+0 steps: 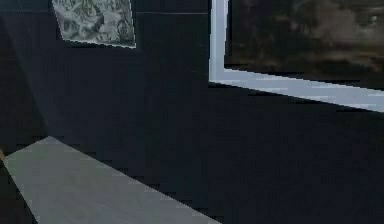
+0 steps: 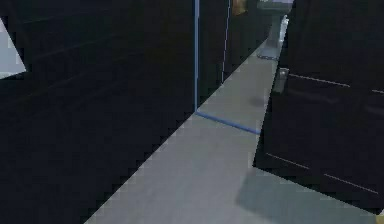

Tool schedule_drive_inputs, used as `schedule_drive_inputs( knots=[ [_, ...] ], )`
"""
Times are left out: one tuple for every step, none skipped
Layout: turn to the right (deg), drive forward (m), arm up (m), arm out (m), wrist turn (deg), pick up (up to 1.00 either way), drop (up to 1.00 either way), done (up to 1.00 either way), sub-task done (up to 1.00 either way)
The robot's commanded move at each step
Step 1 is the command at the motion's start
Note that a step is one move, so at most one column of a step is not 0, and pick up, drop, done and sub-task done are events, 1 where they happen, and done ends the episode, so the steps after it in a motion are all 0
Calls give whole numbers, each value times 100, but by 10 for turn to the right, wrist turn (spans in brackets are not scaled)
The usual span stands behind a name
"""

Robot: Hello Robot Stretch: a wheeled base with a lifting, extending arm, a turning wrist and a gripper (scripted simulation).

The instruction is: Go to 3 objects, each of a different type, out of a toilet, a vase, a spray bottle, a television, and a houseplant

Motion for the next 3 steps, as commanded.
schedule_drive_inputs(
  knots=[
    [0, 50, 0, 0, 0, 0, 0, 0, 0],
    [-450, 0, 0, 0, 0, 0, 0, 0, 0],
    [-30, 0, 0, 0, 0, 0, 0, 0, 0]
  ],
)
